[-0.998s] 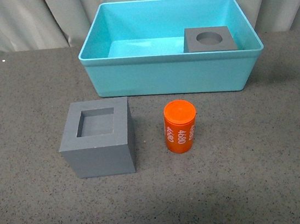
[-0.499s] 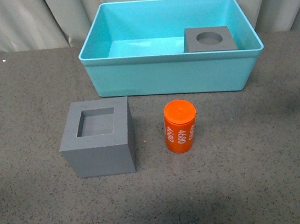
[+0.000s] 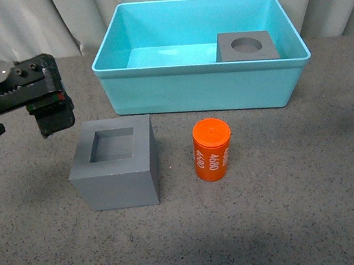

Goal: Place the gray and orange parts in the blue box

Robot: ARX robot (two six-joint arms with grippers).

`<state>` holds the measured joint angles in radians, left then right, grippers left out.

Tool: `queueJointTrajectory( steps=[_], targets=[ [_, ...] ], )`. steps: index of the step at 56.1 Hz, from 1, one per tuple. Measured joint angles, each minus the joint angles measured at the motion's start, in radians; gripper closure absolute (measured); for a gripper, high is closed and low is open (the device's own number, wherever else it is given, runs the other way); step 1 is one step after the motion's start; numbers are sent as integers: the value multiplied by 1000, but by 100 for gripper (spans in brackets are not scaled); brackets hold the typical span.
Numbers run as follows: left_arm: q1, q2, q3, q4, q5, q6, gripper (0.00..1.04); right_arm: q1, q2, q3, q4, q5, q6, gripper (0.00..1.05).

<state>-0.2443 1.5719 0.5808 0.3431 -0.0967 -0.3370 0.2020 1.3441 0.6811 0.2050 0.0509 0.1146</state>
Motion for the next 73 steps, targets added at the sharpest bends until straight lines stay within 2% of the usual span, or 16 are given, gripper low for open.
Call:
queueJointTrajectory(
  steps=[17, 39, 47, 50, 57, 65, 73],
  targets=[
    [4, 153, 134, -139, 59, 24, 7, 0, 0, 0, 0, 0, -2, 10],
    [-27, 234, 169, -193, 76, 18, 7, 0, 0, 0, 0, 0, -2, 10],
    [-27, 236, 173, -193, 74, 9, 26, 0, 0, 0, 0, 0, -2, 10],
    [-28, 236, 174, -193, 73, -3, 39, 0, 0, 0, 0, 0, -2, 10],
    [-32, 236, 178, -192, 74, -24, 55, 0, 0, 0, 0, 0, -2, 10],
    [-39, 231, 178, -185, 64, -47, 83, 0, 0, 0, 0, 0, -2, 10],
    [-41, 211, 175, -192, 47, -55, 87, 0, 0, 0, 0, 0, -2, 10]
  ],
)
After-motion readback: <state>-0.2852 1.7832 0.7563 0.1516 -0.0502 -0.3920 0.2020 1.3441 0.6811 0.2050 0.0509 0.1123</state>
